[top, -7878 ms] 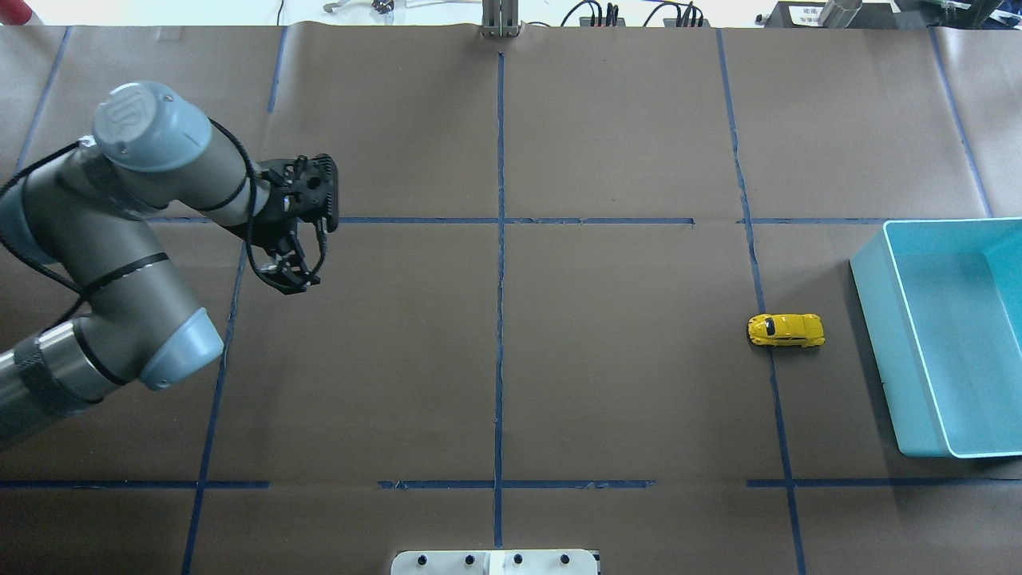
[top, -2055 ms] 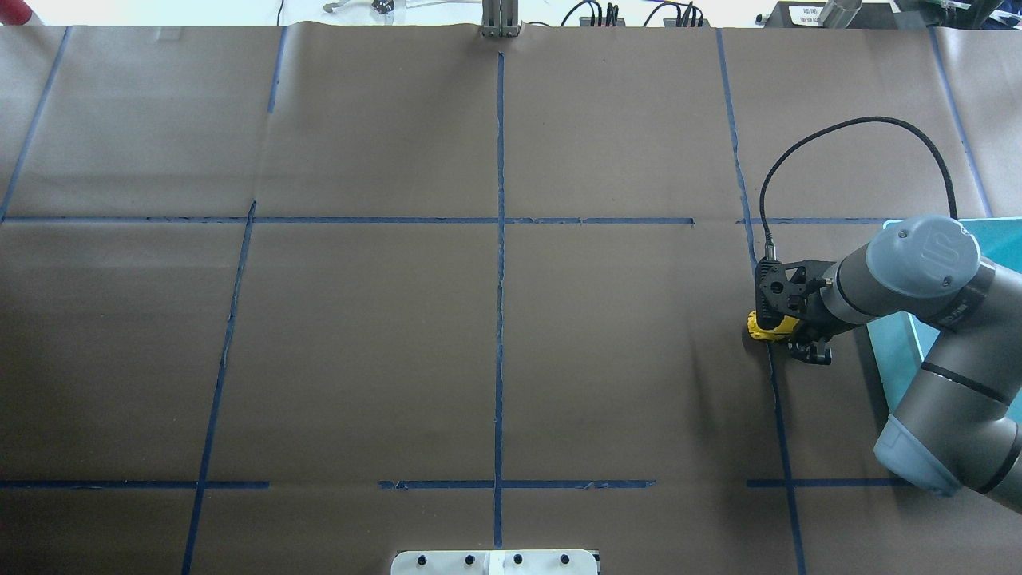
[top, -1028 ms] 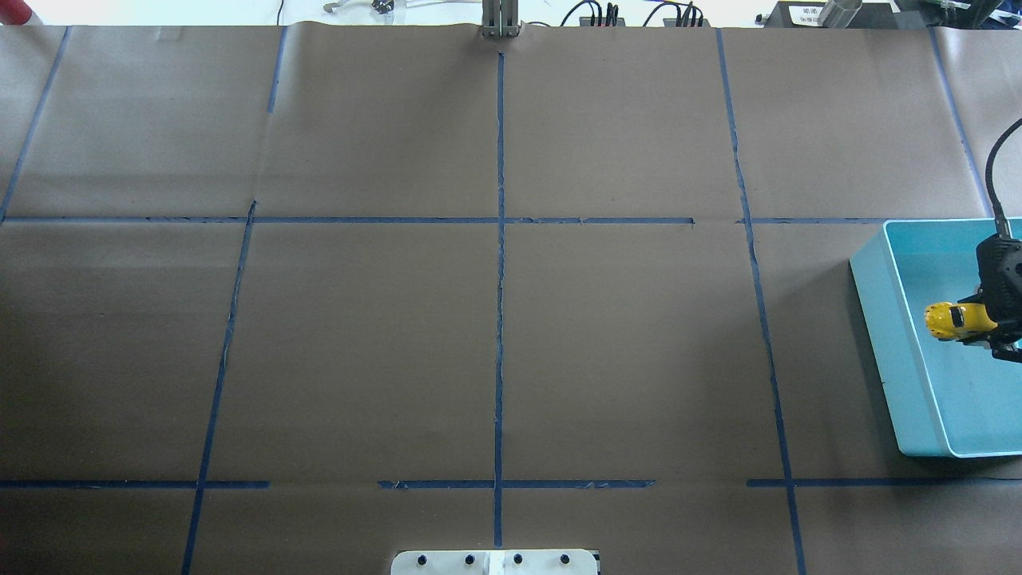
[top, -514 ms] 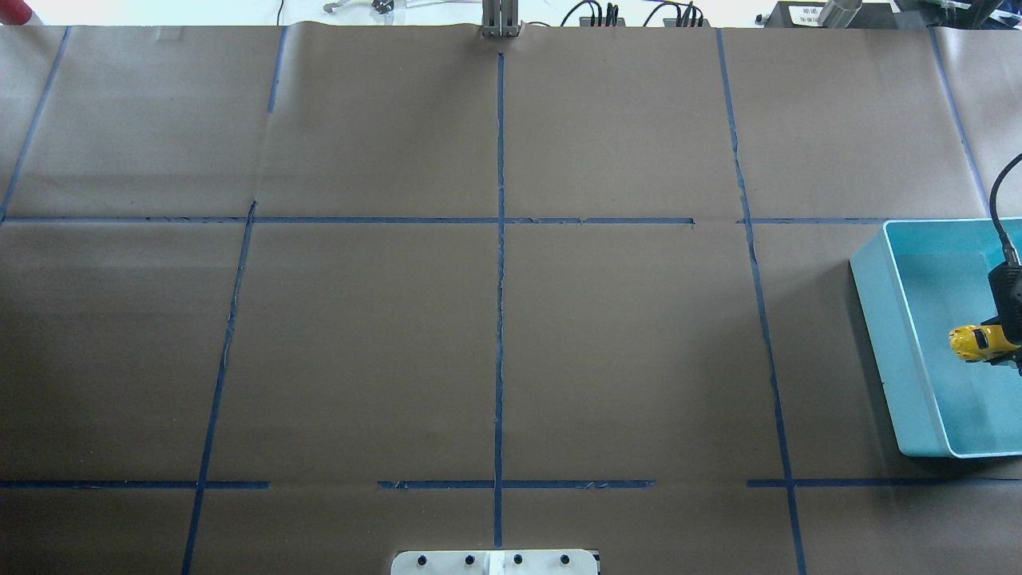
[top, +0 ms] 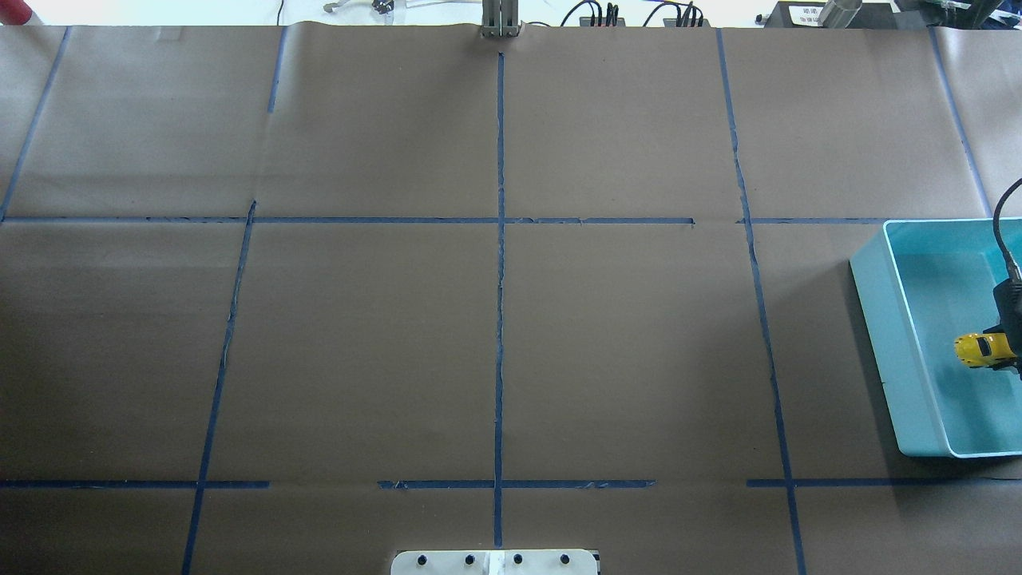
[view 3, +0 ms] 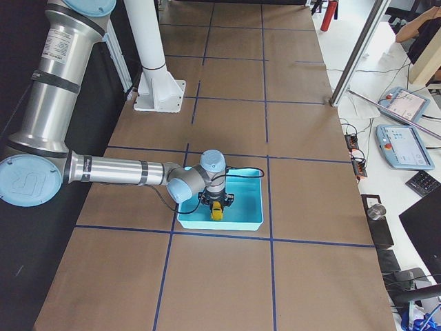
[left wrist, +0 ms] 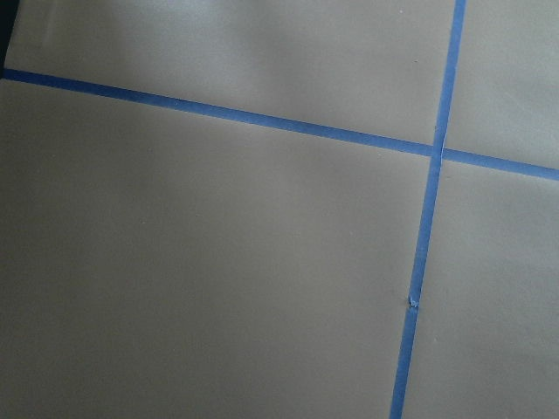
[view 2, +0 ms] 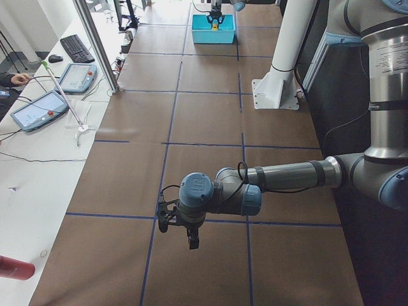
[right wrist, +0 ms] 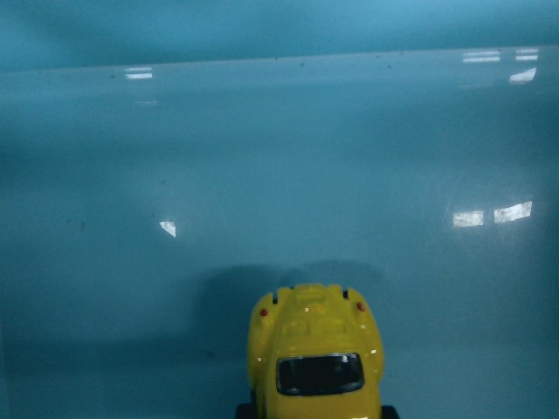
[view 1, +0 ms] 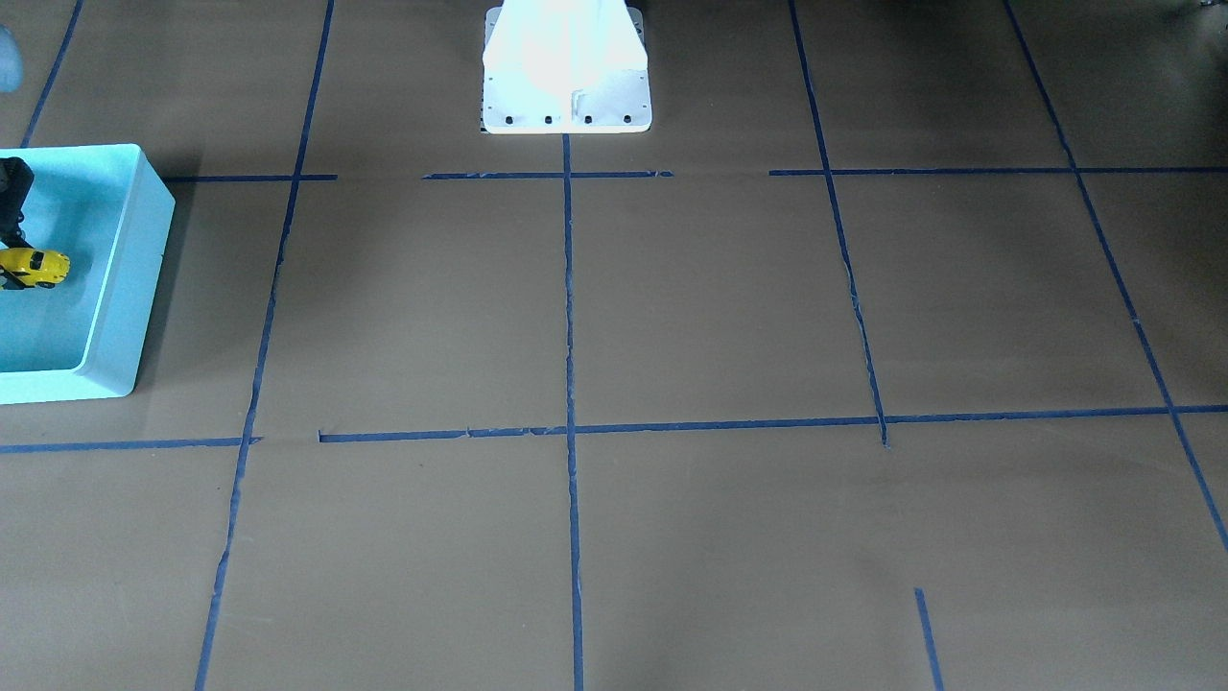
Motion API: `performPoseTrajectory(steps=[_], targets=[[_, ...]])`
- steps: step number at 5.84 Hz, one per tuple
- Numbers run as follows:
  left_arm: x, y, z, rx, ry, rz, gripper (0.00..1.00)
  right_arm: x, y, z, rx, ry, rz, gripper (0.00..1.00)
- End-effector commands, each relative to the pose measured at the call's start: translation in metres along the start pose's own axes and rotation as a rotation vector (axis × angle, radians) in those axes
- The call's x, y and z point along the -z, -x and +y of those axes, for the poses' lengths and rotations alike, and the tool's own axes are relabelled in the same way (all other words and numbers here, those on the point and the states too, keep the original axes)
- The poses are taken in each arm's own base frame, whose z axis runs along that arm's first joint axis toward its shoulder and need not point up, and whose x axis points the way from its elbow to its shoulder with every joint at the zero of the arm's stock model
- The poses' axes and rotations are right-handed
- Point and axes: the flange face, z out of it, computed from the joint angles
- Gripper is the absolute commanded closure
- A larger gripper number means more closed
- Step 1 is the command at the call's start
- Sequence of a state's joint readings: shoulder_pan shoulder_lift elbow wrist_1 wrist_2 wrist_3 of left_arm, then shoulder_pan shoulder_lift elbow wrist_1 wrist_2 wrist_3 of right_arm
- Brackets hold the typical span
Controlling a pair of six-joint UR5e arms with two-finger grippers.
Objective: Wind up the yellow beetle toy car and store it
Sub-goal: 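Open the right gripper to release the car inside the tray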
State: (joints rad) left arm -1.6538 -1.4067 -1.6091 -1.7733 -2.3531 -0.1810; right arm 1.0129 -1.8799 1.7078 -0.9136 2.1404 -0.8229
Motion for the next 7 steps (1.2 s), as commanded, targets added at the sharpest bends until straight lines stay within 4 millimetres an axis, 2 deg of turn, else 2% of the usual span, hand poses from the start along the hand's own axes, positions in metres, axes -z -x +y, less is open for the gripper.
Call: performPoseTrajectory(steps=[1,2,4,5,6,7], targets=[[0.001,-0.001,-0.001,-0.001,-0.002,0.0,0.0,0.001,-0.002,-0.004,0.004,-0.011,0.009,0.76],[0.002,-0.007,-0.003,-0.002,-0.004,0.003,0.0,0.0,-0.004,-0.004,-0.019,-0.012,0.01,0.01],[-0.002,-0.04,-0.02,-0.005,0.011,0.005,0.0,0.007,-0.008,-0.015,-0.006,-0.035,0.023,0.0],[0.003,-0.045,-0.021,0.029,0.0,0.003,0.0,0.025,-0.007,-0.016,-0.03,-0.101,-0.007,0.0],[0.002,-0.045,-0.021,0.028,0.0,0.004,0.0,0.047,-0.016,0.011,-0.125,-0.144,-0.01,0.0],[-0.009,-0.058,-0.02,-0.009,0.021,0.003,0.0,0.077,-0.024,0.055,-0.316,-0.145,-0.028,0.0]])
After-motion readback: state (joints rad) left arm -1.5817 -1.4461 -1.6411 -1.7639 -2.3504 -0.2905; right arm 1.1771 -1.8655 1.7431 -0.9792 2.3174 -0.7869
